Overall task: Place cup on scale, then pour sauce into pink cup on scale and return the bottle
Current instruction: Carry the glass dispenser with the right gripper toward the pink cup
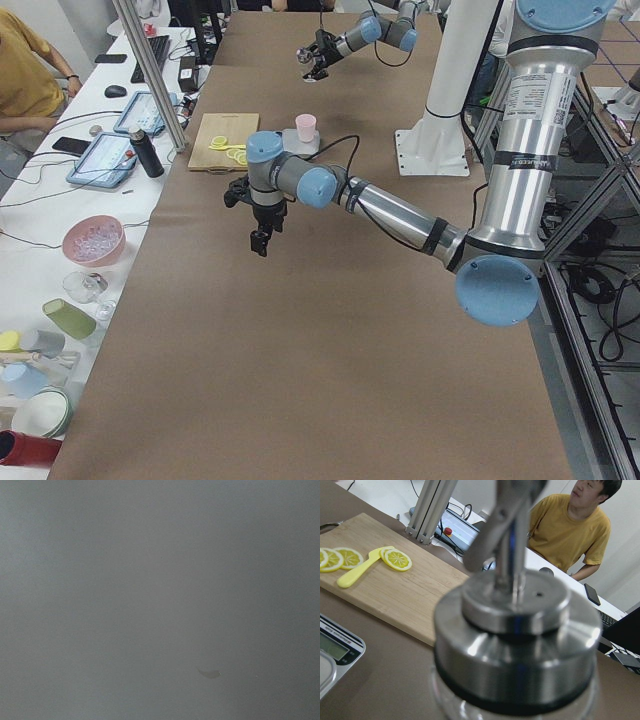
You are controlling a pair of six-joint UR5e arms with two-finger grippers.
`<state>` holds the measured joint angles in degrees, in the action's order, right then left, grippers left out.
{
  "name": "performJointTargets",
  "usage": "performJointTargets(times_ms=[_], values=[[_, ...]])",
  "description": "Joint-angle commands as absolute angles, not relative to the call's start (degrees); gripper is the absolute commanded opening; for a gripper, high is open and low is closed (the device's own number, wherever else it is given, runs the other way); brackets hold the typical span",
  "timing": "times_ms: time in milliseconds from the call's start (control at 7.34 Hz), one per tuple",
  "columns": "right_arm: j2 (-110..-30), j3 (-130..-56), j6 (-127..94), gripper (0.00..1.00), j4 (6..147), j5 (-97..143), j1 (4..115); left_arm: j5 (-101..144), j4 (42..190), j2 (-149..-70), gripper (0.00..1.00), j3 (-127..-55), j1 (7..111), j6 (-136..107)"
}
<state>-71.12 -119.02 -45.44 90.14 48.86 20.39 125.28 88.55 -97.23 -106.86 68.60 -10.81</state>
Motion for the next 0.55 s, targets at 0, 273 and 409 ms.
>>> performJointTargets(times_ms=[0,273,409], values=[[-68.21,-118.83,-45.44,0.05,95.34,48.08,19.69,125.24,88.51,-97.21,0.97,-106.79,68.64,-10.81],[-64.53,-118.74,-45.44,0.05,101.05,47.9,19.6,125.33,88.51,-96.86,0.97,-106.79,68.64,-10.81],[-64.51,-118.74,-45.44,0.04,102.47,47.81,19.6,125.33,88.51,-96.77,0.97,-106.79,68.64,-10.81]])
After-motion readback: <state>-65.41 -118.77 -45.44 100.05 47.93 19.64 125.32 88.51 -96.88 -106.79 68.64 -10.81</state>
